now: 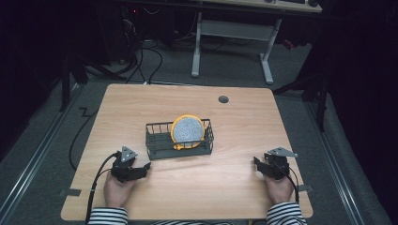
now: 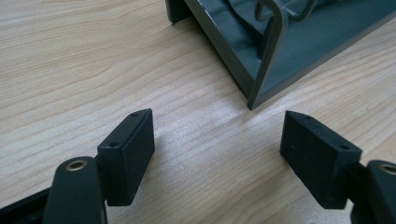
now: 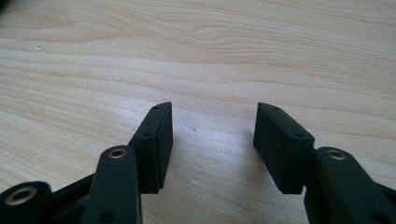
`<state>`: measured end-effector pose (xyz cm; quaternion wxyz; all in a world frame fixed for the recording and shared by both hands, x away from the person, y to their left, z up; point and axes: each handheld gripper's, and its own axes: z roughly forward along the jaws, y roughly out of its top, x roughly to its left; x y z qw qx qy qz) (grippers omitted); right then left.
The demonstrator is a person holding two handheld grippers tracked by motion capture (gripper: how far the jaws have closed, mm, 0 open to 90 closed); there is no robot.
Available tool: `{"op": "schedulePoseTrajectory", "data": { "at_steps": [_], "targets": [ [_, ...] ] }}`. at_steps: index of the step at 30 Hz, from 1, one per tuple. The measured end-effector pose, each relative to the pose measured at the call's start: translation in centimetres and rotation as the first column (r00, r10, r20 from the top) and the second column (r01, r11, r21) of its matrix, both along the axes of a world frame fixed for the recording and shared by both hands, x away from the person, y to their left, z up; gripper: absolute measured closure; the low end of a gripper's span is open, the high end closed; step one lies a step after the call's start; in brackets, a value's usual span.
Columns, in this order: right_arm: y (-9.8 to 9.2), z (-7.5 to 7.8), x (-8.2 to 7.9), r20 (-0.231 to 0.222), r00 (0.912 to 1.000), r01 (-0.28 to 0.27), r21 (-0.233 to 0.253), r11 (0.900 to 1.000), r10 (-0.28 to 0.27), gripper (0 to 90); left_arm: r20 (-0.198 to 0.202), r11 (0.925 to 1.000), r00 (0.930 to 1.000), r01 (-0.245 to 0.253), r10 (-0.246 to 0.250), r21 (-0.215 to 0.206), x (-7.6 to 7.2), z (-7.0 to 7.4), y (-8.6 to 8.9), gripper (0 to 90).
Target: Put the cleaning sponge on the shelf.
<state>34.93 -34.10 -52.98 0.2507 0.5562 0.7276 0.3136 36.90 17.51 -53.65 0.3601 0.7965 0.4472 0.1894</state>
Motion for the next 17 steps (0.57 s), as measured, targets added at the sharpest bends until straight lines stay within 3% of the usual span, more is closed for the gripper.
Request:
{"op": "schedulePoseTrajectory", "data": {
  "at_steps": [17],
  "targets": [
    [0.17,-0.02,-0.05,-0.004,1.0,-0.003,-0.004,1.0,0.003,42.7,-0.001,1.0,1.0,-0.005,0.005,-0.001,-0.04,0.0,-0.01,26.4]
  ]
}}
